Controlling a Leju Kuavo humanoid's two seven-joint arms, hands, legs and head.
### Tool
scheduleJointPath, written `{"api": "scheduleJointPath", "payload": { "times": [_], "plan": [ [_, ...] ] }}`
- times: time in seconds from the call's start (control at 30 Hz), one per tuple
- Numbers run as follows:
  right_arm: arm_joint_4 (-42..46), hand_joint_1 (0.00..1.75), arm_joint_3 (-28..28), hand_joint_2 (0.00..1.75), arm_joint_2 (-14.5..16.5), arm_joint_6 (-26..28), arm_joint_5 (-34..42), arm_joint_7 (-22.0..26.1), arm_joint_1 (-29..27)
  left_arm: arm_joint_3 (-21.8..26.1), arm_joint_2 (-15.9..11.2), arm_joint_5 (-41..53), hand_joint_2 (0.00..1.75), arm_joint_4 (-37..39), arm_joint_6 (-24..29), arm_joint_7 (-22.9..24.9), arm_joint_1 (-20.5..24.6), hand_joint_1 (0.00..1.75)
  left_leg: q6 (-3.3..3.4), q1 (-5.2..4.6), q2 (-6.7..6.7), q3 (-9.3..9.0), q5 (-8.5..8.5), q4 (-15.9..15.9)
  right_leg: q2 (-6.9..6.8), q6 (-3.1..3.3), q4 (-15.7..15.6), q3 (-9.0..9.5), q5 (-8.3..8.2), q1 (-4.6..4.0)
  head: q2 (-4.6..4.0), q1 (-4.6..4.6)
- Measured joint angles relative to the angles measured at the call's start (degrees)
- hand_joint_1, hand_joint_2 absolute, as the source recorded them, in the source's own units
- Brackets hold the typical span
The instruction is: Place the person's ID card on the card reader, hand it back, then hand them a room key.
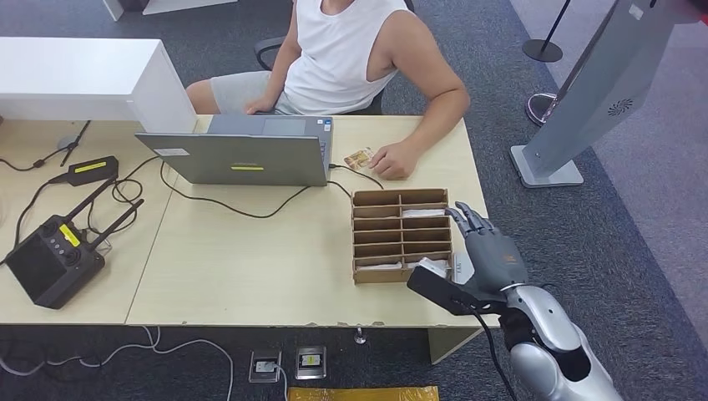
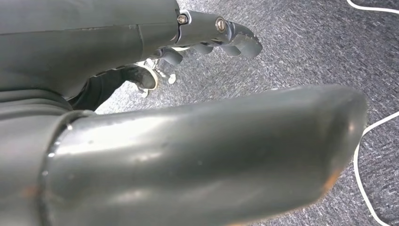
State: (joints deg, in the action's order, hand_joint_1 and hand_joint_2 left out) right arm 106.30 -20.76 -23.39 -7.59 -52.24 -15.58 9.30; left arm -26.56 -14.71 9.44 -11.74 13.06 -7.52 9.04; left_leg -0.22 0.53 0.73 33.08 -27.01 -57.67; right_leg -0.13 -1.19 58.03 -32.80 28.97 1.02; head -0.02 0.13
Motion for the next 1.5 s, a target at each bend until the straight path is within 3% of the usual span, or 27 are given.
{"api": "scheduleJointPath", "payload": {
  "times": [0.43,1.5],
  "plan": [
    [-2.40,0.00,-3.78,1.75,0.17,7.21,-2.16,0.72,-1.53,0.02,0.04,-0.06,0.00,0.00,0.32,-0.02,-0.05,0.00,0.00,0.01,0.00,0.00,0.00,0.00,0.00,0.00,0.00,0.00,0.00,0.00,0.00,0.00],
    [-9.79,0.00,-6.76,1.75,0.05,11.96,-0.53,1.21,-0.53,0.02,0.15,0.64,0.00,0.00,0.31,-0.04,0.07,0.00,0.00,0.01,0.00,-0.01,0.00,0.00,0.01,0.00,0.00,0.00,0.00,-0.01,0.00,0.00]
  ]
}}
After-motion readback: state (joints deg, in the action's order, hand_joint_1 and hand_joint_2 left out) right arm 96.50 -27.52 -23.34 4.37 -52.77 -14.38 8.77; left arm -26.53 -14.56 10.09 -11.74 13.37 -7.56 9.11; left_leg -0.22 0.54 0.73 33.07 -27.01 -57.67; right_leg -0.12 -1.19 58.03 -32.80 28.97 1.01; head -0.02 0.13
